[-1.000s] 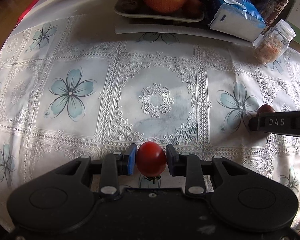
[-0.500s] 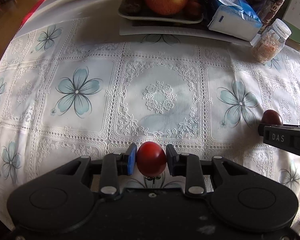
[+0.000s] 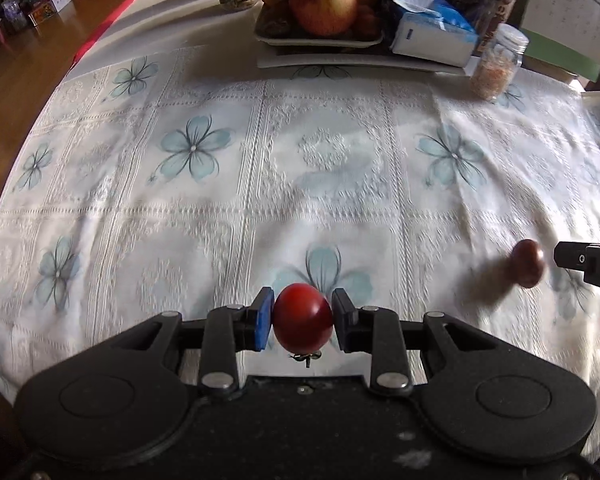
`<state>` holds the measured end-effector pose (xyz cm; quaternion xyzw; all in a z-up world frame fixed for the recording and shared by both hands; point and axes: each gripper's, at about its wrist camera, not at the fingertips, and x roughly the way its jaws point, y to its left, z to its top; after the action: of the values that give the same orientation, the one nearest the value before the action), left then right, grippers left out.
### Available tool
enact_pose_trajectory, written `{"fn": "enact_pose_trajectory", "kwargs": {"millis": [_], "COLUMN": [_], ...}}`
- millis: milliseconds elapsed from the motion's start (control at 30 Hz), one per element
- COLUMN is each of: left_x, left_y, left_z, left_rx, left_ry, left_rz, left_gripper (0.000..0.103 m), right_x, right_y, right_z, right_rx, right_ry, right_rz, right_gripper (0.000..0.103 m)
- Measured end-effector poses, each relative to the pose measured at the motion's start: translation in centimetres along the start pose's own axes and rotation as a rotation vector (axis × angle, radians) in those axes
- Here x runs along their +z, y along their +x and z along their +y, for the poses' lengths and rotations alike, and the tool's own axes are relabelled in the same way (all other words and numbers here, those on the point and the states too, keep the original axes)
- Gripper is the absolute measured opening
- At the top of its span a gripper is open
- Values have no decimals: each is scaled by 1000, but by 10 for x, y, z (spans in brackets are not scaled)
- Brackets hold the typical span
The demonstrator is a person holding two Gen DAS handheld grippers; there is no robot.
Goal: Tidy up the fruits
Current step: 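Lift and carry the tomato and the plum over the gold tray with both grippers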
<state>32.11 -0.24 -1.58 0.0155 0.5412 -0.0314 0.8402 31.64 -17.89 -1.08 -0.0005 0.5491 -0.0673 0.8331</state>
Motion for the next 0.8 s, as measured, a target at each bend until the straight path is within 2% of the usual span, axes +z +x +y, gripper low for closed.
{"fn": "enact_pose_trajectory", "kwargs": {"millis": [167,233,300,367,400,433,533,800], "left_x": [-30,-33,-33,-31,-30,-29,-25,-25], "left_y": [-22,-22,-20,-14,-11,-8,-1,0], "left_z": [6,10,14,19,22,24,29,29], "left_rx": [-6,0,13,28,32,31,26,-3], "left_ry": [-2,-7,-14,-27,-39,-51,-88,-109], "left_rz": [-43,-46,-40,-19,-6,7,40,59], "left_gripper": [31,31,31,31,31,31,31,31], "right_x": [-34,-35,-31,-27,-24,-25,-23,-19], "right_y": [-25,-29,-30,-26,-23,-19,-9,-2], "right_z": [-10,-17,-21,-23,-23,-23,-15,32], "right_rx": [15,28,31,30,37,47,71,122], "right_ry": [0,29,64,93,109,127,135,2], "right_rz": [-58,-72,-81,-70,-61,-51,-17,4], "right_gripper": [11,21,21,34,46,48,48,47]}}
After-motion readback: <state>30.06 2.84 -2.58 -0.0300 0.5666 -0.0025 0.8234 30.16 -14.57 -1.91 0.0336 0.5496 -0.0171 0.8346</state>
